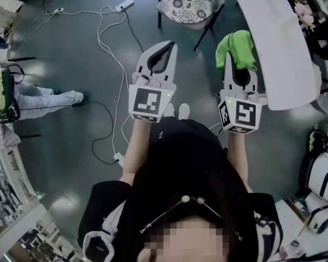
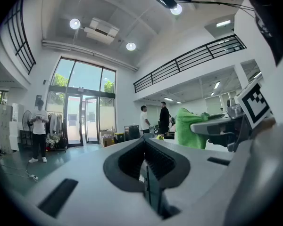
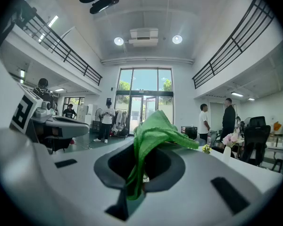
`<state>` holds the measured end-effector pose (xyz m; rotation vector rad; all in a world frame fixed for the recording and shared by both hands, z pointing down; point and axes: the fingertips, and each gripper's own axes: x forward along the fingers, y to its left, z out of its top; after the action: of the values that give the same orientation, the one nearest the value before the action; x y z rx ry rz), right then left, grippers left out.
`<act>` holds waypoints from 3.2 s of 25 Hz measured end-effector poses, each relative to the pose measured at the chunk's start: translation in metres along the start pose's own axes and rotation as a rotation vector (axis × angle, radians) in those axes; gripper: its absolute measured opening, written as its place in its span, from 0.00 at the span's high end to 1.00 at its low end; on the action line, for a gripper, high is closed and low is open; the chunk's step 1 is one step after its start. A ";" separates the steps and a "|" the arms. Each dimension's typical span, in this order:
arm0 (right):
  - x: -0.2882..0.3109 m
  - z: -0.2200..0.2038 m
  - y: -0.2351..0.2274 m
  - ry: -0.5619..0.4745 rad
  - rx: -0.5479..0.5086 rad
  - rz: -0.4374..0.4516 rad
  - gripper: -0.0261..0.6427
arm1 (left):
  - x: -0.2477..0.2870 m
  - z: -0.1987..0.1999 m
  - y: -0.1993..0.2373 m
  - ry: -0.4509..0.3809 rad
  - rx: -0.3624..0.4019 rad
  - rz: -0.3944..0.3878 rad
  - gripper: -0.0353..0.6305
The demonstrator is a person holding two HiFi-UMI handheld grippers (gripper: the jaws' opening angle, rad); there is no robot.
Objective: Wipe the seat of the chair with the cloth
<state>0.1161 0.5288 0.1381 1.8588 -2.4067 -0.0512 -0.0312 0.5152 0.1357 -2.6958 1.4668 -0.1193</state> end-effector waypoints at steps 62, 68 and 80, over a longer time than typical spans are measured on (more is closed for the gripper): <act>0.357 -0.113 -0.098 0.334 0.049 0.051 0.89 | 0.301 -0.081 0.216 0.052 -0.085 0.042 0.94; 0.407 -0.126 -0.115 0.434 0.035 0.123 0.89 | 0.335 -0.110 0.221 0.107 -0.102 0.035 0.94; 0.571 -0.173 -0.137 0.593 0.044 0.423 0.89 | 0.405 -0.129 0.255 0.176 -0.139 0.141 0.94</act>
<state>0.1223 -0.0520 0.3311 1.1140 -2.2969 0.5095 -0.0377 0.0335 0.2530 -2.7377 1.7717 -0.2618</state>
